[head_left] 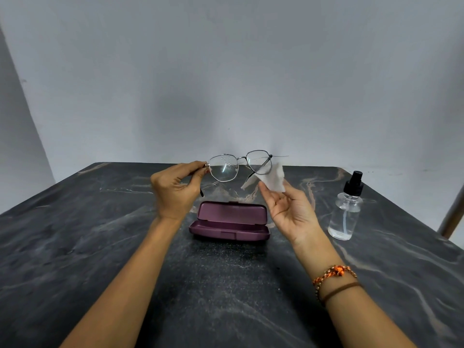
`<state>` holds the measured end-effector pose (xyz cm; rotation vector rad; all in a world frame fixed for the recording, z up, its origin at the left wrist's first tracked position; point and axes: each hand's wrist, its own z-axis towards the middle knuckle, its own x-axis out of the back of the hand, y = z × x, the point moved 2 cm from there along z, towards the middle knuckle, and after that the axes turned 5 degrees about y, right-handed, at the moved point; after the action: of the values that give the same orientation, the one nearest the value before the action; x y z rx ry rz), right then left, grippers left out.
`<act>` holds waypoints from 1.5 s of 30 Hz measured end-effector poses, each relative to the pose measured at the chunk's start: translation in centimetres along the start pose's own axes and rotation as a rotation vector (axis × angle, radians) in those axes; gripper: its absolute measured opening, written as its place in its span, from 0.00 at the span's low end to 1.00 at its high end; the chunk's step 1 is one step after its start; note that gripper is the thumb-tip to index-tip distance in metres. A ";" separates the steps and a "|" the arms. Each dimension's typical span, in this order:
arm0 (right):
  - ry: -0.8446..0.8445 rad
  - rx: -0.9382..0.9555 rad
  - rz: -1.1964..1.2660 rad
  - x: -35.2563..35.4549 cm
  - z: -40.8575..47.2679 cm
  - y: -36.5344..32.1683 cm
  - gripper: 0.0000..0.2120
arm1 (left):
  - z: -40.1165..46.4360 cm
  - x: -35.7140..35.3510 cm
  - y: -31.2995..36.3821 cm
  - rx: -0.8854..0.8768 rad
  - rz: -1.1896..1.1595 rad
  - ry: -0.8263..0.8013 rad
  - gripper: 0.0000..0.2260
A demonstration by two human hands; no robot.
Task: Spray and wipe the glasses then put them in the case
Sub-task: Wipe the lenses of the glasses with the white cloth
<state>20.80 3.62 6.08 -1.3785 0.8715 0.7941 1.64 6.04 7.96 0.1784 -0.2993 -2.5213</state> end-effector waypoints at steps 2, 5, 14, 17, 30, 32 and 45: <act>0.041 0.035 -0.030 0.1 0.1 0.2 0.05 | -0.1 -0.2 0.3 -0.022 -0.025 -0.022 0.07; 0.072 0.101 -0.074 0.0 0.0 0.3 0.06 | -0.1 -0.4 0.8 -0.041 -0.045 -0.051 0.06; 0.132 0.165 -0.052 0.1 0.2 -0.1 0.03 | -0.4 -0.9 2.2 -0.137 -0.070 -0.149 0.03; 0.149 0.150 -0.069 0.0 0.2 0.0 0.05 | -0.5 -0.9 2.3 -0.164 -0.074 -0.169 0.02; 0.132 0.163 0.029 -0.3 0.0 -0.4 0.06 | -0.9 -1.3 2.5 -0.222 -0.089 -0.226 0.02; 0.180 0.157 0.008 -0.1 0.0 -0.4 0.06 | -1.0 -1.3 2.6 -0.228 -0.088 -0.229 0.03; 0.236 0.242 -0.187 -0.1 0.1 -0.2 0.04 | -1.0 -1.3 2.6 -0.229 -0.077 -0.228 0.03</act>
<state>20.89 3.67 6.28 -1.3304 0.9702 0.3738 4.33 4.52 7.72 -0.1923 -0.0925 -2.6308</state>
